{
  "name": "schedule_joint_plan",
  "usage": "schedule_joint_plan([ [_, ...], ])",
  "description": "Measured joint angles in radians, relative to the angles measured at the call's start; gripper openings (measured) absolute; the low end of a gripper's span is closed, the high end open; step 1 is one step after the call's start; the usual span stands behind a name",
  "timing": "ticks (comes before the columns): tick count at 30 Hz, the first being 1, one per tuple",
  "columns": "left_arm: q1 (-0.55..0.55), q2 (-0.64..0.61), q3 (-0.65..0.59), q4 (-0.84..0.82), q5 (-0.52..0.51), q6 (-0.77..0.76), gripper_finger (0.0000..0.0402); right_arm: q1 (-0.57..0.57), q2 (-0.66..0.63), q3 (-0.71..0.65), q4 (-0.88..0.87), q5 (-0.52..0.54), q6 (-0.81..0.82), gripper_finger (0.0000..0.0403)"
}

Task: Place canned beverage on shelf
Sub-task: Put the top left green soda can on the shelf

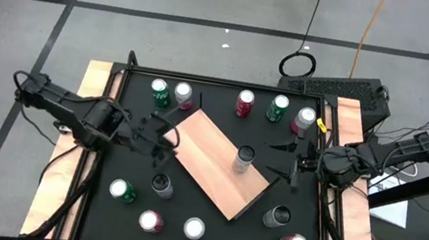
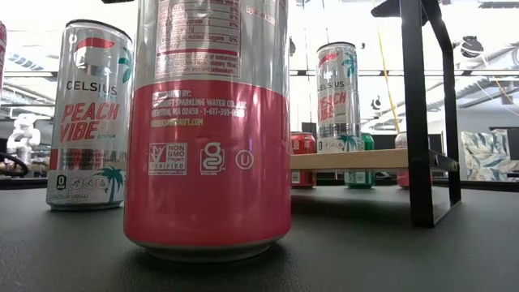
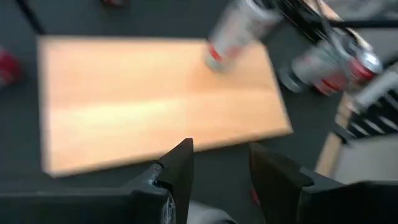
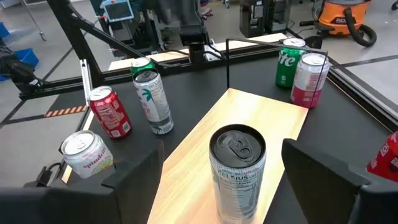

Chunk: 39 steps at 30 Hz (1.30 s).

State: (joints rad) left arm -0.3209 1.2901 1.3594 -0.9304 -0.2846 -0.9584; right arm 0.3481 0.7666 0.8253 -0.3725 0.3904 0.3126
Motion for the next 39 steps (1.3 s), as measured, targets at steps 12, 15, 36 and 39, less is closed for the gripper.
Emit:
schedule_joint_plan([
  [12, -0.227, -0.001, -0.016, -0.006, -0.072, -0.126, 0.0154, 0.000, 0.000, 0.000, 0.000, 0.025, 0.015, 0.0302],
  [15, -0.254, 0.000, -0.046, -0.008, -0.110, -0.162, 0.0154, 0.000, 0.000, 0.000, 0.001, 0.030, -0.005, 0.0302],
  [36, -0.374, 0.028, -0.064, 0.024, -0.115, -0.279, 0.0207, 0.001, 0.013, 0.000, 0.031, -0.003, -0.045, 0.0302],
  [39, -0.392, 0.047, -0.064, 0.013, -0.134, -0.211, 0.0239, 0.001, 0.014, 0.000, 0.041, -0.003, -0.034, 0.0302],
])
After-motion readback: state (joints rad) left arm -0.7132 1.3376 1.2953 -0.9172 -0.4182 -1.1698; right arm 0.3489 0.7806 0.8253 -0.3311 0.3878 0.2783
